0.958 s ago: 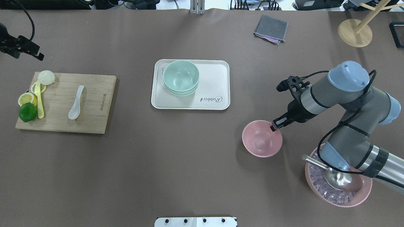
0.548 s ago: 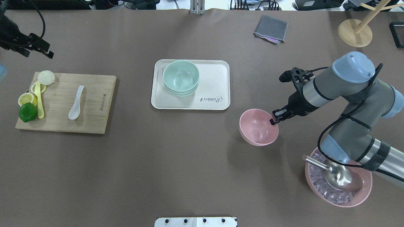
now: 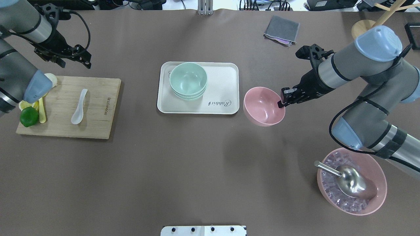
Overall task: Stack pink bowl on green and place spoon
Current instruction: 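Grasp and lift the pink bowl with the right gripper while the left lowers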
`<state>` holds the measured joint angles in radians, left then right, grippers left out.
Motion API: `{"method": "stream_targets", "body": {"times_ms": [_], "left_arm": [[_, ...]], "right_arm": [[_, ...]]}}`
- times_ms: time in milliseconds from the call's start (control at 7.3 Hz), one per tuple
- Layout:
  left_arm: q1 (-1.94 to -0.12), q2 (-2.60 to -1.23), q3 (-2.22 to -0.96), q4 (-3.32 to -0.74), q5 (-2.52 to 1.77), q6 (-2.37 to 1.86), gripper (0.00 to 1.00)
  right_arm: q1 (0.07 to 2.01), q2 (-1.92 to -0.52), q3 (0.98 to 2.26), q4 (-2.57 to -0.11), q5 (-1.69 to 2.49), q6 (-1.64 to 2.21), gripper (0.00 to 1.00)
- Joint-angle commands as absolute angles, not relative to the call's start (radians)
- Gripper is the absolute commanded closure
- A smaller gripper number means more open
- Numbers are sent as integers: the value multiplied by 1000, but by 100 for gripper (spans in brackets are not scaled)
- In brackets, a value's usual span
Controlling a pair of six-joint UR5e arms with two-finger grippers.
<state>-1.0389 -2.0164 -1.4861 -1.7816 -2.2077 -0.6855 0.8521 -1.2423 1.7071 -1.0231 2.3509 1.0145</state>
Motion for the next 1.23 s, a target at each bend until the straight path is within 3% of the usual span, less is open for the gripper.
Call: {"method": "stream_targets", "body": {"times_ms": [0, 411, 1095], "left_arm": [[-996, -1967, -1485, -1790, -2155, -693, 3], [-985, -1927, -1493, -1825, -2158, -710, 8], [-925, -1921, -1502, -1876, -2158, -805, 28]], "right_arm": [[883, -1194, 1707, -1028, 2350, 1099, 100], [926, -1148, 1707, -1022, 2344, 1144, 100], [930, -1129, 1703, -1029, 2342, 1141, 100]]}}
